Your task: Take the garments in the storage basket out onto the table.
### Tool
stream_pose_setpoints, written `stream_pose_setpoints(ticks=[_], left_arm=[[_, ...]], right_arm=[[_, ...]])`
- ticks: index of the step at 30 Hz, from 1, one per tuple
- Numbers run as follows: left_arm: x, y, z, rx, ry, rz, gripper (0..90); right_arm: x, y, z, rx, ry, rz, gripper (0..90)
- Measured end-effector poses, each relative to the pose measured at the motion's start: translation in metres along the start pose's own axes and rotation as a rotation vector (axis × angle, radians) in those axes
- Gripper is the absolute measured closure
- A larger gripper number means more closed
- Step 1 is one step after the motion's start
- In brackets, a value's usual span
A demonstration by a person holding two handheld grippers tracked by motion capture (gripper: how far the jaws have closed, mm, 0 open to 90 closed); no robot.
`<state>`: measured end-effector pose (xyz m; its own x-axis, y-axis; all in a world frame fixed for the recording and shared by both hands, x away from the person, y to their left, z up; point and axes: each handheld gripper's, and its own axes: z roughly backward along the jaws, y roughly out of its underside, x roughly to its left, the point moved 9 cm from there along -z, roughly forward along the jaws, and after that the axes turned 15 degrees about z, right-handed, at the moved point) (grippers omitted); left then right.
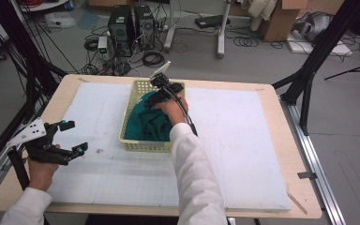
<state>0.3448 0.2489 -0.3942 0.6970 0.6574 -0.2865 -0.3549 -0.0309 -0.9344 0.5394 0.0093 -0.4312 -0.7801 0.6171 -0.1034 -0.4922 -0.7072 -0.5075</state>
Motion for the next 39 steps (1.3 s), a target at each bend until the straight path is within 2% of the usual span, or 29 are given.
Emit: stream_pose_setpoints(ticks=[6, 13, 18, 28, 36, 39], left_arm=[[0.0, 0.0, 0.0, 0.0, -0.001, -0.002, 1.7], [0.0, 0.0, 0.0, 0.002, -0.001, 0.0, 1.8], [0.0, 0.0, 0.0, -0.001, 0.0, -0.001, 1.7], [0.0, 0.0, 0.0, -0.003, 0.001, 0.001, 1.7], [0.0, -0.001, 0.0, -0.006, 0.002, 0.002, 1.8], [-0.001, -0.001, 0.0, -0.006, 0.001, 0.001, 1.7]], right_arm=[[-0.002, 0.003, -0.013, 0.025, -0.006, -0.019, 0.1], [-0.003, 0.007, -0.022, 0.055, 0.008, -0.02, 0.1], [-0.003, 0.012, -0.031, 0.084, -0.002, -0.028, 0.1], [-0.001, 0.017, -0.043, 0.103, -0.011, -0.031, 0.7], [0.004, 0.016, -0.043, 0.109, -0.042, -0.029, 15.2], [0.004, 0.017, -0.044, 0.112, -0.041, -0.033, 15.9]])
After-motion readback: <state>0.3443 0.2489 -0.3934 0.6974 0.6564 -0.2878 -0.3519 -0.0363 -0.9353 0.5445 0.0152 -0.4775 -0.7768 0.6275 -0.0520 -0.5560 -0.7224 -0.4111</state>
